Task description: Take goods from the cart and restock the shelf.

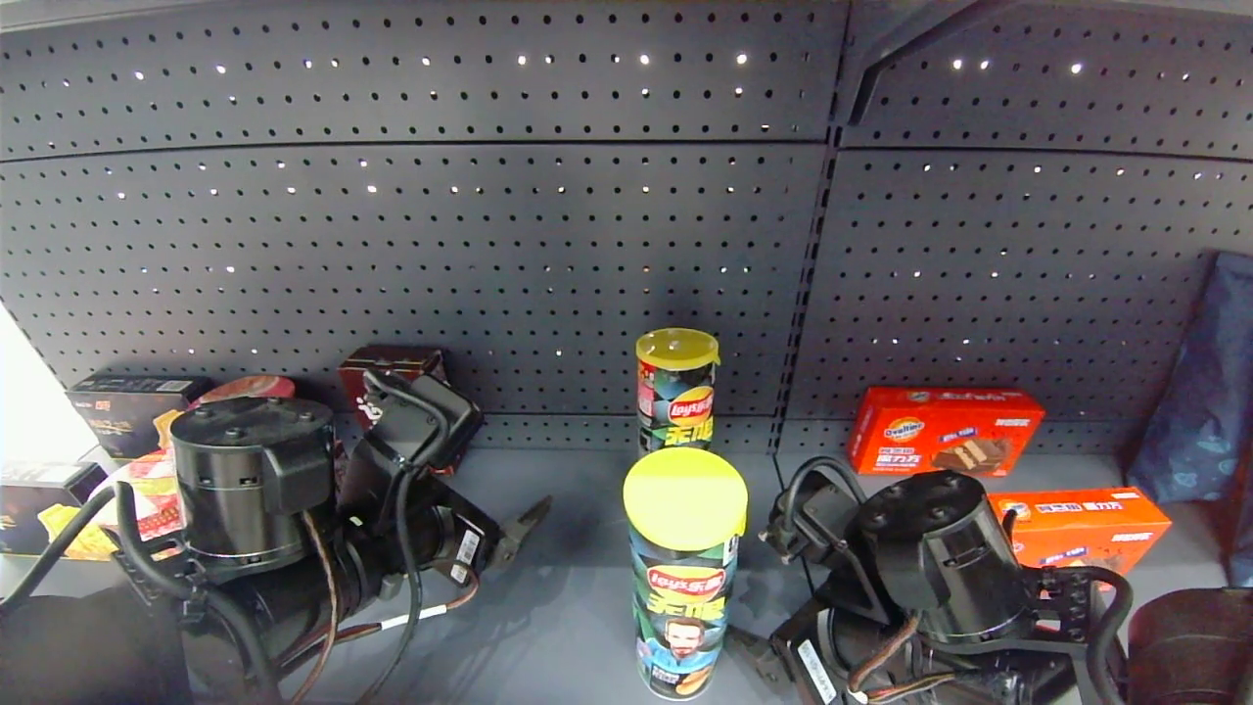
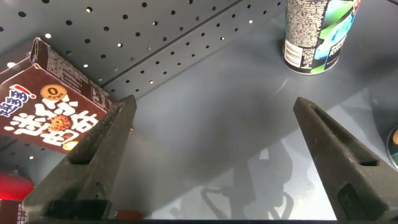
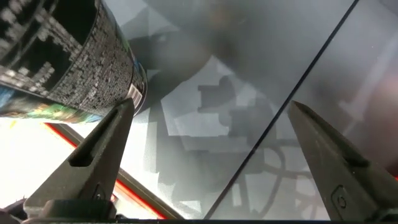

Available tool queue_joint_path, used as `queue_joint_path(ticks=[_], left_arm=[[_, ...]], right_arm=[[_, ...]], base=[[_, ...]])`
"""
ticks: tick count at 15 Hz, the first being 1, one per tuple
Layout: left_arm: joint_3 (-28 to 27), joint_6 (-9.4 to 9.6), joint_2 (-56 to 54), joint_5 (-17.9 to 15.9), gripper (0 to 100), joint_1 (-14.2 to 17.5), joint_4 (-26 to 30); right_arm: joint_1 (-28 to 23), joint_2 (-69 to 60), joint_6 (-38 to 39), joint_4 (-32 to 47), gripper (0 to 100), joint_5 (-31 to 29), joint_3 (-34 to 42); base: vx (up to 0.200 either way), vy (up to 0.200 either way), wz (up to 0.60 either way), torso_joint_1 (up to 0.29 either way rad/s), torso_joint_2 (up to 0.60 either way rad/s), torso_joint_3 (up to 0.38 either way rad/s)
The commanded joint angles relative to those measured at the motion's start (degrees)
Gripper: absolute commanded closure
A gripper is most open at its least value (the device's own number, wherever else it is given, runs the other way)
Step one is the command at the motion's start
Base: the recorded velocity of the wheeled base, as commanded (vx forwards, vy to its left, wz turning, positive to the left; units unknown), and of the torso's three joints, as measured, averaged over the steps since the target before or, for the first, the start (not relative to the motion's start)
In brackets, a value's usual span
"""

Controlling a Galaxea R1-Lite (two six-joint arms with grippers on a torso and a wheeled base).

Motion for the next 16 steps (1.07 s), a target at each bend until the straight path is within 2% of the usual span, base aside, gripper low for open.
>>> queue_joint_path(ticks=[1, 7, 8, 9, 12, 16], left_arm=[[0.2, 0.03, 0.0, 0.1, 0, 0.0, 0.0], [-0.2, -0.06, -1.2, 0.0, 0, -0.4, -1.7], [-0.5, -0.06, -5.0, 0.1, 0, -0.3, -1.7], [-0.4, -0.14, -6.1, 0.1, 0, -0.3, -1.7], [1.2, -0.58, -14.3, 0.2, 0, 1.1, -1.7], [9.4, -0.58, -29.4, 0.1, 0, 12.7, -0.7]], right_arm=[[-0.1, -0.2, 0.0, -0.1, 0, 0.0, 0.3], [-1.4, -9.9, 0.3, -0.1, 0, 0.0, 4.1], [-3.7, -17.7, 0.4, -0.1, 0, 0.0, 5.8], [-4.3, -19.5, 0.4, -0.1, 0, 0.0, 6.7], [-13.4, -29.7, 0.4, -0.1, 0, 0.1, 10.0], [-28.2, -44.1, 0.3, 0.7, 0, 0.0, 15.1]], base=[[0.0, 0.0, 0.0, 0.0, 0.0, 0.0], [0.0, 0.0, 0.0, 0.0, 0.0, 0.0], [0.0, 0.0, 0.0, 0.0, 0.0, 0.0], [0.0, 0.0, 0.0, 0.0, 0.0, 0.0], [0.0, 0.0, 0.0, 0.0, 0.0, 0.0], [0.0, 0.0, 0.0, 0.0, 0.0, 0.0]])
